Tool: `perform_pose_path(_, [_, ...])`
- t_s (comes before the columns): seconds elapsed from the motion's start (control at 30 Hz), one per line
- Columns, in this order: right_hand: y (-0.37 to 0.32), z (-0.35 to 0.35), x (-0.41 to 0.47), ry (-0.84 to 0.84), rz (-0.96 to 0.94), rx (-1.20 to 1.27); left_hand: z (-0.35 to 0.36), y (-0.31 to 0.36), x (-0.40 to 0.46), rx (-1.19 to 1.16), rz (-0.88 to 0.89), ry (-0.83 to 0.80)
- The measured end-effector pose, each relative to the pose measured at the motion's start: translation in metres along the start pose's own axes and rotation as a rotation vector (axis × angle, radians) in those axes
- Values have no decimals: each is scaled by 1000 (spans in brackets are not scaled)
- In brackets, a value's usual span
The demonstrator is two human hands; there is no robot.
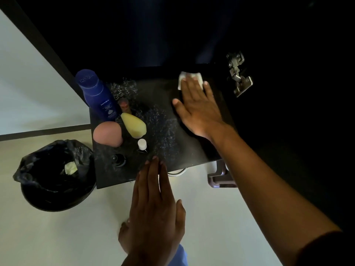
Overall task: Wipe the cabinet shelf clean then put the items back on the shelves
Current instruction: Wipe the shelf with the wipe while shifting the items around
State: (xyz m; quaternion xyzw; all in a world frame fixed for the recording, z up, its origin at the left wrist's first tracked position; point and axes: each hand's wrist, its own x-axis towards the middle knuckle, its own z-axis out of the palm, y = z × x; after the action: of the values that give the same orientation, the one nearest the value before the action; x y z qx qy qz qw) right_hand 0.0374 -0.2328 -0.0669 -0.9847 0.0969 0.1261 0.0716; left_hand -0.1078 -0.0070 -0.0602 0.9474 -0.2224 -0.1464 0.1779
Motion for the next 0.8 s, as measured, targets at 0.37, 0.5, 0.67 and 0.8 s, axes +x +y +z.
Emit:
perform_pose_path(0.37, [-35,23,-128,-82,-366,-8,12,-10,-8,-138,-63,90])
perform_pose_path(0.5, [-15,31,-153,-67,-223,-54,15,-12,-9,-106,-42,66])
perform_pose_path(0.67, [-7,25,-91,17,-75,-40,13,-9,-8,-56,-21,62])
perform_pose_path(0.8, [-30,19,-60,6,-133,16,14,-12,-8,-44,-8,70])
